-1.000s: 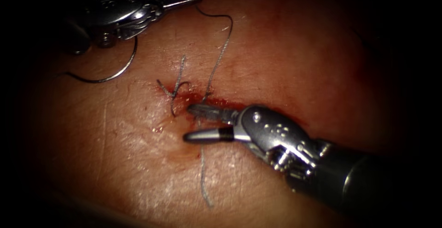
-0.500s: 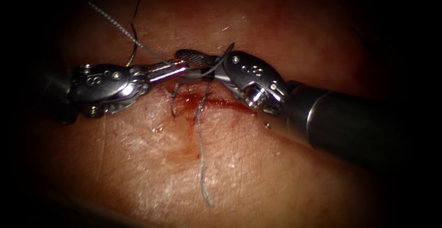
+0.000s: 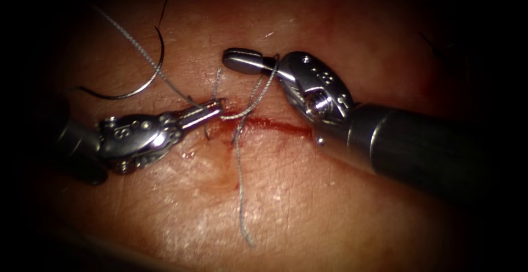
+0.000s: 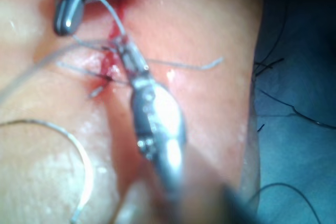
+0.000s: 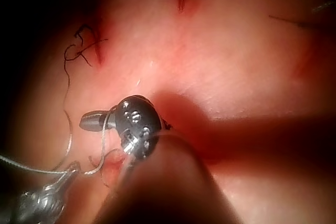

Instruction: Wound Closure

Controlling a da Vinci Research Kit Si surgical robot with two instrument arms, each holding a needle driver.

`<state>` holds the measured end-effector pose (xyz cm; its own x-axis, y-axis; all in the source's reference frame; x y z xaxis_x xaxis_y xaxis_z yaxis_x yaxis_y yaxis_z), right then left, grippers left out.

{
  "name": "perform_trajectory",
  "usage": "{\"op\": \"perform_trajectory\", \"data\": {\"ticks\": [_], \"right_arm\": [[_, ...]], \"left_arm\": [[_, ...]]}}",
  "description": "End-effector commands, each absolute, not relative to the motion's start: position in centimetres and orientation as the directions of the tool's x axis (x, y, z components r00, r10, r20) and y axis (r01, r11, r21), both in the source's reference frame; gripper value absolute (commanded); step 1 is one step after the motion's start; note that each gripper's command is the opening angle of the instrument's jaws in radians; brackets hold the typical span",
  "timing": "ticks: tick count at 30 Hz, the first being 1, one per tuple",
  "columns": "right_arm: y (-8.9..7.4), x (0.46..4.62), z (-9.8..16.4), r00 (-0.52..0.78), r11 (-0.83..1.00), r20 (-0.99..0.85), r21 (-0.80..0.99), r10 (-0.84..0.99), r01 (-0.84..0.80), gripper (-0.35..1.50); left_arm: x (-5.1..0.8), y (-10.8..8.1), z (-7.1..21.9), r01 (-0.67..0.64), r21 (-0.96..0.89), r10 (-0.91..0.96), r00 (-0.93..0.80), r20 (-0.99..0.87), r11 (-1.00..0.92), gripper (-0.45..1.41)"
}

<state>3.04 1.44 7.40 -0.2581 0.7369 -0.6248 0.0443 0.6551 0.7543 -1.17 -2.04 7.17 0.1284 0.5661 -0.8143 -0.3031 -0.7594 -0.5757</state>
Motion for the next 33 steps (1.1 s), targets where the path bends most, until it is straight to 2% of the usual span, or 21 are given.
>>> {"op": "perform_trajectory", "data": {"ticks": [1,7,9,13,20,22,25,28,31,33], "right_arm": [[1.36,3.14,7.46,-0.254,0.640,-0.603,0.762,0.756,0.094,-0.20],[1.18,3.11,7.56,-0.211,0.583,-0.544,0.752,0.812,0.307,0.04],[1.15,3.09,7.57,-0.182,0.562,-0.538,0.729,0.823,0.390,0.27],[1.24,3.04,7.52,-0.075,0.546,-0.576,0.716,0.814,0.434,0.51],[1.26,3.07,7.35,0.002,0.589,-0.677,0.642,0.736,0.490,0.61],[1.17,3.12,7.33,0.065,0.594,-0.732,0.598,0.678,0.538,0.61],[1.09,3.23,7.37,0.107,0.594,-0.774,0.558,0.624,0.579,0.71],[1.04,3.33,7.44,0.126,0.595,-0.803,0.526,0.582,0.608,0.71],[0.95,3.42,7.50,0.131,0.598,-0.833,0.487,0.538,0.637,0.56],[0.88,3.45,7.51,0.087,0.626,-0.870,0.416,0.486,0.659,0.54]], "left_arm": [[-1.16,-2.12,7.26,-0.302,-0.579,0.569,0.130,-0.812,-0.757,-0.45],[-1.13,-2.17,7.48,-0.297,-0.591,0.579,0.135,-0.804,-0.750,-0.45],[-1.09,-2.18,7.59,-0.293,-0.597,0.585,0.137,-0.799,-0.747,-0.45],[-1.07,-2.25,7.80,-0.290,-0.604,0.595,0.129,-0.794,-0.743,-0.45],[-1.07,-2.33,7.93,-0.291,-0.610,0.606,0.115,-0.787,-0.737,-0.45],[-1.08,-2.32,7.88,-0.292,-0.614,0.610,0.116,-0.784,-0.734,-0.45],[-1.13,-2.31,7.78,-0.283,-0.621,0.616,0.119,-0.779,-0.731,-0.45],[-1.17,-2.31,7.68,-0.274,-0.629,0.622,0.122,-0.773,-0.728,-0.45],[-1.21,-2.30,7.56,-0.265,-0.630,0.622,0.122,-0.773,-0.731,-0.45],[-1.24,-2.30,7.48,-0.258,-0.621,0.616,0.113,-0.780,-0.740,-0.45]]}}
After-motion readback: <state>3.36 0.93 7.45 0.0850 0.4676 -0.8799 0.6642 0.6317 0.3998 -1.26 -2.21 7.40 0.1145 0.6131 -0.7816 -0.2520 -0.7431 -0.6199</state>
